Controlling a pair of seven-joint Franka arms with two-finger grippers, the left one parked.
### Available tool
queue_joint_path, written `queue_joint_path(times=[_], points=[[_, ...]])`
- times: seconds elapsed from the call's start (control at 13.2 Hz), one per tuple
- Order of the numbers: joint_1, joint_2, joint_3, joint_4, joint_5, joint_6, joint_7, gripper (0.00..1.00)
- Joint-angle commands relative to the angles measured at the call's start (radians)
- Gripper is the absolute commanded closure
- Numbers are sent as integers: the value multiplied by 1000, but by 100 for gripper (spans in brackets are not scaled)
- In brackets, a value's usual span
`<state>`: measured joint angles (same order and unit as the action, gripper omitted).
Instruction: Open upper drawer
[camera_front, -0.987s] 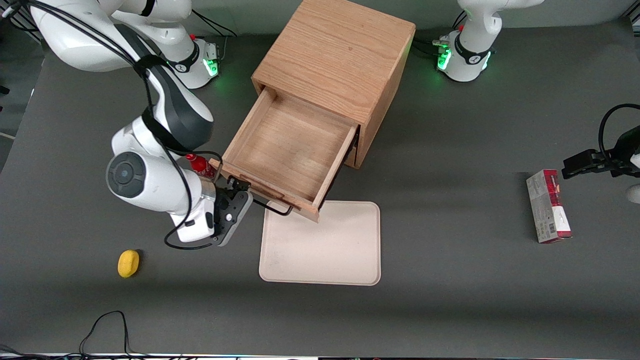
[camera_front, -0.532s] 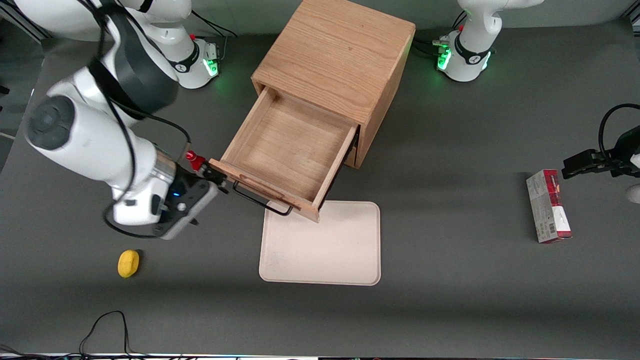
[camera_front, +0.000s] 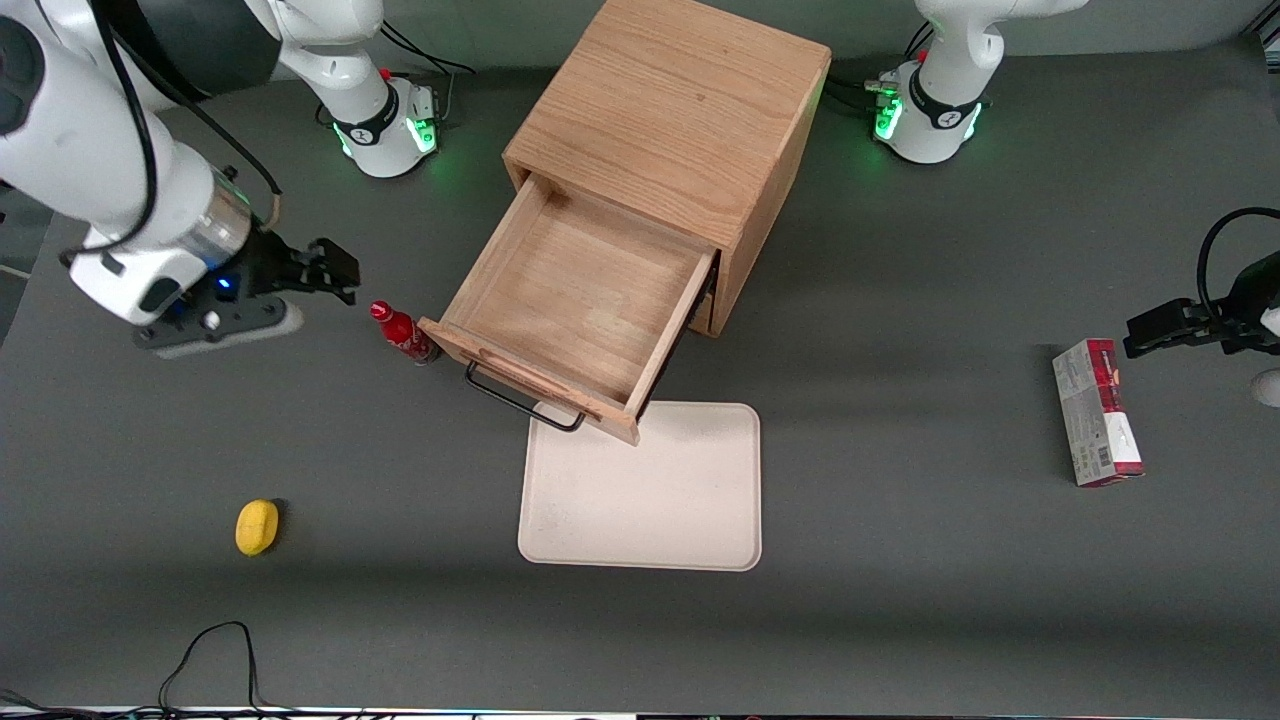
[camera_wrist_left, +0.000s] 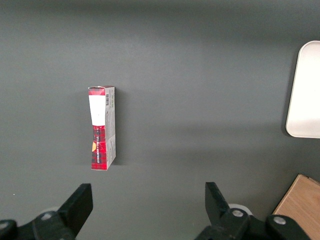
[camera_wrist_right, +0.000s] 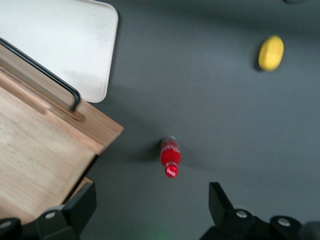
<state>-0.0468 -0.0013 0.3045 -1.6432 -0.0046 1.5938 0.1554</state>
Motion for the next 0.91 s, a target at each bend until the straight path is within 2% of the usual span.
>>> queue_joint_path(times=[0.0, 0.23, 0.84], points=[[1, -288, -102, -311, 72, 92, 13, 0], [-1, -316, -162, -311, 69, 66, 7, 0], [-5, -279, -194, -274, 63, 38, 3, 0]])
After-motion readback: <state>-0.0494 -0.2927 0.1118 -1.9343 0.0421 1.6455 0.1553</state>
